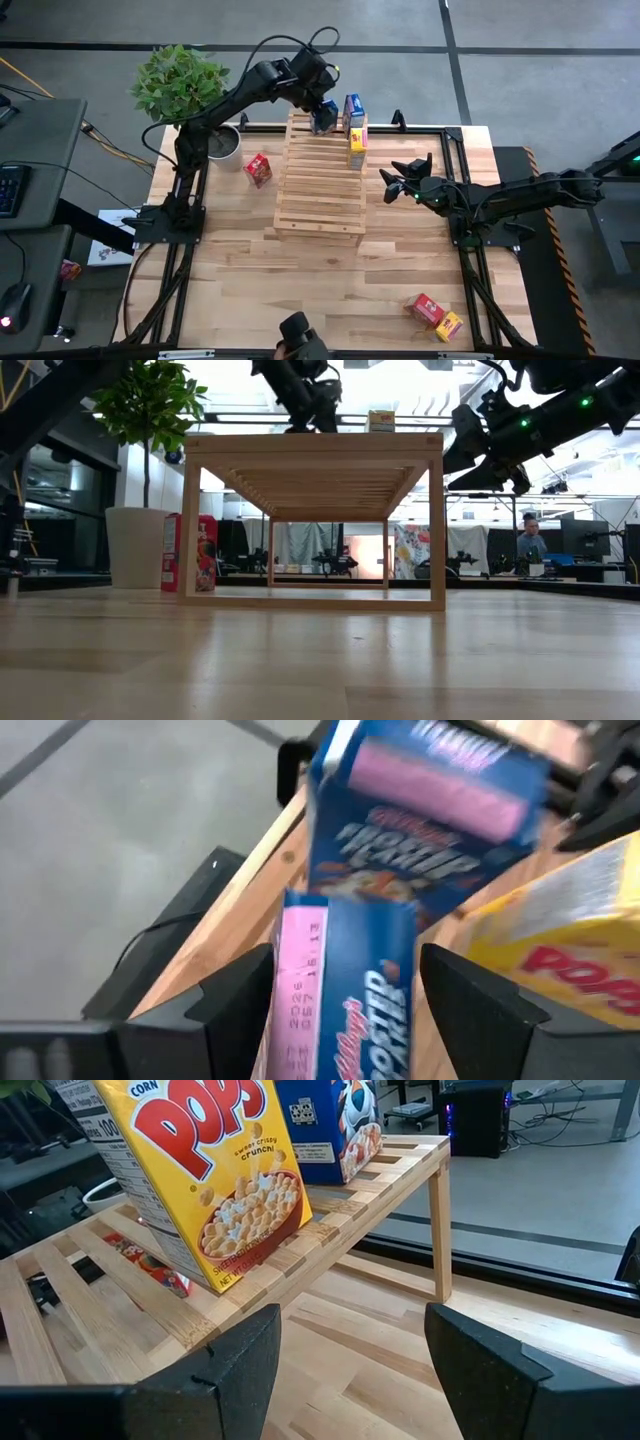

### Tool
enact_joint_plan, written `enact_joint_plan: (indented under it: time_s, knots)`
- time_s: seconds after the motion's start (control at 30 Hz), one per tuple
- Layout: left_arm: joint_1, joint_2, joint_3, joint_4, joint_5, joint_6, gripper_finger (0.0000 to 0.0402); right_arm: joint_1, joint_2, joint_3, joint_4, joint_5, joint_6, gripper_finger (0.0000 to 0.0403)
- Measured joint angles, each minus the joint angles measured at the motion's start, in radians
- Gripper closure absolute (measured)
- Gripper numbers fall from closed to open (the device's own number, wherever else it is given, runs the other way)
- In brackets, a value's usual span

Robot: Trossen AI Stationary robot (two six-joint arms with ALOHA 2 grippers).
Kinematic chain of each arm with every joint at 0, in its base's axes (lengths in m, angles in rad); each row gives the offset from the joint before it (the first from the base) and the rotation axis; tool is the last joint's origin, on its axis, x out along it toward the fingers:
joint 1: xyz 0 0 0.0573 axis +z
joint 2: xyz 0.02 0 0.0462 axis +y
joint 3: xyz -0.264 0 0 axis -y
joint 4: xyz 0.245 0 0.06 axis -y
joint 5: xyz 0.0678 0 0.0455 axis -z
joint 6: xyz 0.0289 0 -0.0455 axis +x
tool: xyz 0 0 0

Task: Stack cereal on shelf
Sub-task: Put the blue cereal box on the shelf aligned with the other blue cereal box

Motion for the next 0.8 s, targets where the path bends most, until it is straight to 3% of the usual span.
enact_joint_plan:
  time_s: [0.33, 0.47, 0.63, 0.73, 0.8]
  knots:
    - [-0.006, -0.094, 0.021, 0.037, 0.035, 0.016, 0.0160, 0.000, 0.000, 0.000, 0.000, -0.008, 0.000, 0.0162]
    - [-0.006, -0.146, 0.022, 0.015, -0.085, 0.070, 0.0180, 0.000, 0.000, 0.000, 0.000, -0.011, 0.001, 0.0162]
    - [-0.003, -0.194, -0.014, 0.007, -0.196, 0.091, 0.0280, 0.000, 0.000, 0.000, -0.002, -0.012, 0.000, 0.0162]
    - [-0.003, -0.240, -0.119, 0.054, -0.217, 0.105, 0.0370, 0.000, 0.000, 0.000, -0.006, -0.012, 0.001, 0.0162]
    - [-0.001, -0.285, -0.235, 0.135, -0.251, 0.106, 0.0389, 0.000, 0.000, 0.000, -0.015, -0.012, 0.001, 0.0162]
